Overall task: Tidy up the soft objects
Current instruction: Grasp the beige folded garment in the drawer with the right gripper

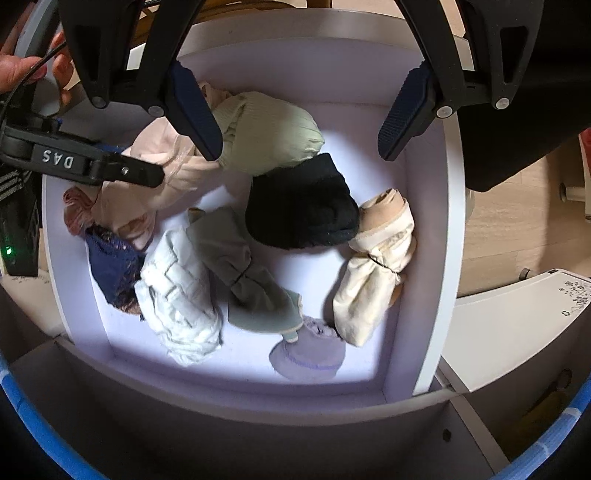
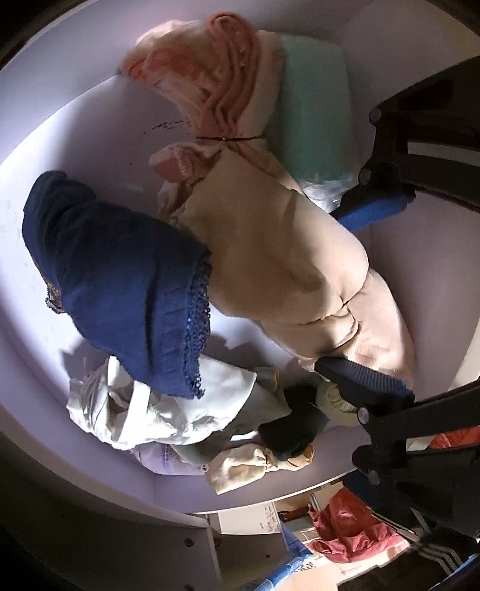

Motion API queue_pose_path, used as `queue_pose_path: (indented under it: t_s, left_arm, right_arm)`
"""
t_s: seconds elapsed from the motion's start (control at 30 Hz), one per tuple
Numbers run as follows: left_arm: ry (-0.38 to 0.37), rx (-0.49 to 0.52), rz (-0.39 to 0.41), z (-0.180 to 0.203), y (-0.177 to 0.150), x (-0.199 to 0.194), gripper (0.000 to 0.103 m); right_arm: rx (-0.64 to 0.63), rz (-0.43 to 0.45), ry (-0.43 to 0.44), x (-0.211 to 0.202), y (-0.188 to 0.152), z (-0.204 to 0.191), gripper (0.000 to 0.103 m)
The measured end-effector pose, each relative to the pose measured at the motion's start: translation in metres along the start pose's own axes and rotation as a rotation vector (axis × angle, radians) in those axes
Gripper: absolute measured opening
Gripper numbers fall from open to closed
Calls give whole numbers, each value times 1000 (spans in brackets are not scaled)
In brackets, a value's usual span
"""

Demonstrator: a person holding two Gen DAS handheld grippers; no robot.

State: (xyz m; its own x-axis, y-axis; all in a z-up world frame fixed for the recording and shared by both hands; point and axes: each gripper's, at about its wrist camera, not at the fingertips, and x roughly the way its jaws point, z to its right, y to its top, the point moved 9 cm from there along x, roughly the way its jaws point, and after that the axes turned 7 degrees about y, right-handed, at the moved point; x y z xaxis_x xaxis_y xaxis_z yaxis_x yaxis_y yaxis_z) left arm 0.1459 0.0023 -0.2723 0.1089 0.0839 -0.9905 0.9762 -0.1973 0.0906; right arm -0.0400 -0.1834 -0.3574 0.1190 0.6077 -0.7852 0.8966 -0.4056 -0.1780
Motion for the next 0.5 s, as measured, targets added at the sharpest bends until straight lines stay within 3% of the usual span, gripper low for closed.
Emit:
queue_pose_path:
  t_s: [0.1,0.13,0.2,0.33,0.5]
  left_arm:
    - [-4,2,-33,2,-4,8,87]
    - [-6,0,-43,3,-5,10,87]
    - [-4,-1,-62,3,-8,15,87]
    - [1,-2,-94,3,-13,22,87]
    - [4,-10,-141,1,-22,33,87]
  right_arm:
    - [-21,10,27,-4,1,-3,55]
    - [-29,18,38,-7,2,-5,47]
    - [-51,26,60,-12,4,-11,44]
    - [-114,40,51,-17,4,-21,29]
    - [-135,55,62,-20,6,-30,31]
